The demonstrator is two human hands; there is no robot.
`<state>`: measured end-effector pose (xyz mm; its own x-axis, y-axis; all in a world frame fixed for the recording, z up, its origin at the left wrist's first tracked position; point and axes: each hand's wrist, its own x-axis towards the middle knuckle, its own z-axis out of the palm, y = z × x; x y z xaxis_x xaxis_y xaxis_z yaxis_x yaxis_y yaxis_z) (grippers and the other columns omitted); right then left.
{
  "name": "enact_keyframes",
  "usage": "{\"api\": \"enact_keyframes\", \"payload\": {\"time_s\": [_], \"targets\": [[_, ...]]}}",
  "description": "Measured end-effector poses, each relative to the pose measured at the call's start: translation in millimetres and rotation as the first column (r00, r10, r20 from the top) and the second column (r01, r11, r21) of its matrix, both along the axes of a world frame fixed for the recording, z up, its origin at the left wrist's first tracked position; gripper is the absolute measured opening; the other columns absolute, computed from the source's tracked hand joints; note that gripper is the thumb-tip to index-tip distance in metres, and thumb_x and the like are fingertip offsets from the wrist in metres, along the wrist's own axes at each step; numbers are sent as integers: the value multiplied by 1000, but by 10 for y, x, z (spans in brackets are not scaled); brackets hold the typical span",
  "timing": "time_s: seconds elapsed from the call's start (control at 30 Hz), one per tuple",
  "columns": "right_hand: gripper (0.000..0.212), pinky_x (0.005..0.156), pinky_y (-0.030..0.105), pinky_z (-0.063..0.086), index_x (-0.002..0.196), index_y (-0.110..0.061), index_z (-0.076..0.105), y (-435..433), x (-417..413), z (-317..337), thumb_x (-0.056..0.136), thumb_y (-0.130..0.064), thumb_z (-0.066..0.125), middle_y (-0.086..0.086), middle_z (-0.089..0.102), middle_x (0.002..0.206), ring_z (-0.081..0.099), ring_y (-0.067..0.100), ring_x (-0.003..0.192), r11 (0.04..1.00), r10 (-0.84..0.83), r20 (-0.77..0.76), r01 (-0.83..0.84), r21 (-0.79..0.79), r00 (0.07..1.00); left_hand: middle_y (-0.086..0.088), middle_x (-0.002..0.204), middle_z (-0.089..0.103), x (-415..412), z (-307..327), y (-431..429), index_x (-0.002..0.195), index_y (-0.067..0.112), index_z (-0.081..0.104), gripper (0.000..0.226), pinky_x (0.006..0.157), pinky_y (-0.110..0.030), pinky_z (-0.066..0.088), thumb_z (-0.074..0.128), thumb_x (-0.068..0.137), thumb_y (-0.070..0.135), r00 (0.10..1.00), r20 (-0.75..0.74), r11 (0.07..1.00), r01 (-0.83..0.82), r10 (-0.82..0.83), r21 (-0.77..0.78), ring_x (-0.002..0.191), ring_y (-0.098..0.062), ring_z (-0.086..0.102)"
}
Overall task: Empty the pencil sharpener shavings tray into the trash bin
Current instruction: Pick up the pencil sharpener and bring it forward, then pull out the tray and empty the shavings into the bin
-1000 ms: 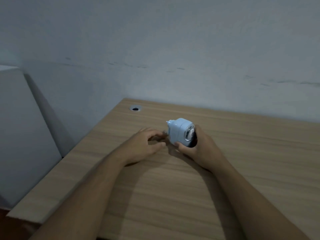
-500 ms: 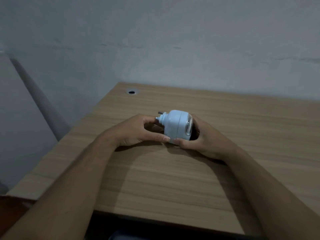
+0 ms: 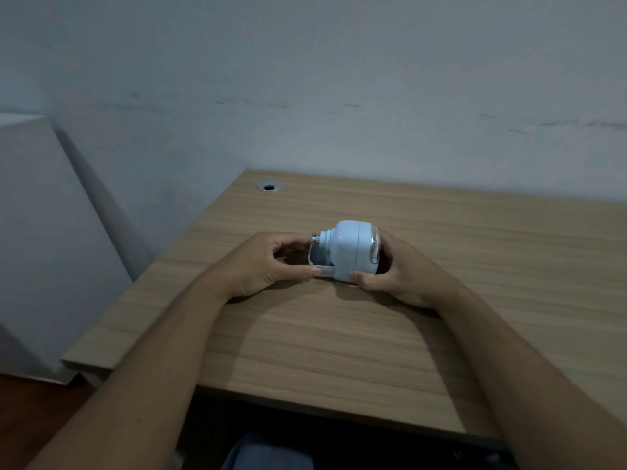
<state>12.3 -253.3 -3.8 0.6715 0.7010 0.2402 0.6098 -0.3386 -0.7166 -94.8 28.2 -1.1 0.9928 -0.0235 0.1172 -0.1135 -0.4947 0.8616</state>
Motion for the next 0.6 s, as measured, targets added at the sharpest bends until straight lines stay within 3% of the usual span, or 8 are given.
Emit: {"api": "enact_keyframes", "payload": {"time_s": [0.13,0.23,0.37,0.43,0.5,0.6], "targets": [[71,103,17,55,153,-29,61,-25,-32,10,91,-13,90,-10,77,134,74,2,120,1000,-9,-2,9,-12,1000,21,137,82,-223,-10,95,142,35,79,52,128,-42,49,93,92,32,997,45,995,-68,65,75,135,2,71],[68,95,8,52,152,-28,62,-39,-77,35,91,-14,90,-12,78,130,73,-3,114,999,-33,0,33,-18,999,24,134,82,-394,6,121,140,38,78,50,123,-32,50,92,93,31,994,46,992,-98,95,75,131,6,71],[70,98,18,55,149,-29,59,-46,-141,30,88,-25,94,-13,75,133,74,5,118,996,-89,-29,89,8,996,24,132,83,-555,18,120,139,37,78,48,116,-23,53,90,94,26,991,61,993,-119,118,20,127,8,73],[78,96,24,60,151,-31,55,-46,-183,80,85,-41,96,-12,71,138,74,16,119,989,-139,-68,143,49,988,20,134,83,-593,21,125,143,34,77,52,119,-32,54,91,93,30,990,57,991,-130,131,-28,129,1,75],[94,104,37,62,158,-31,52,-70,-295,151,79,-60,94,-14,66,146,71,22,124,971,-192,-95,203,124,977,14,134,84,-663,21,127,143,32,77,56,120,-41,56,92,90,34,985,84,984,-139,148,-108,129,-8,78],[104,117,45,55,159,-33,52,-103,-469,305,72,-80,85,-18,62,152,63,11,135,943,-245,-43,248,220,969,6,133,86,-787,21,118,143,29,77,65,115,-40,59,93,81,40,979,111,964,-140,168,-224,127,-16,80]]}}
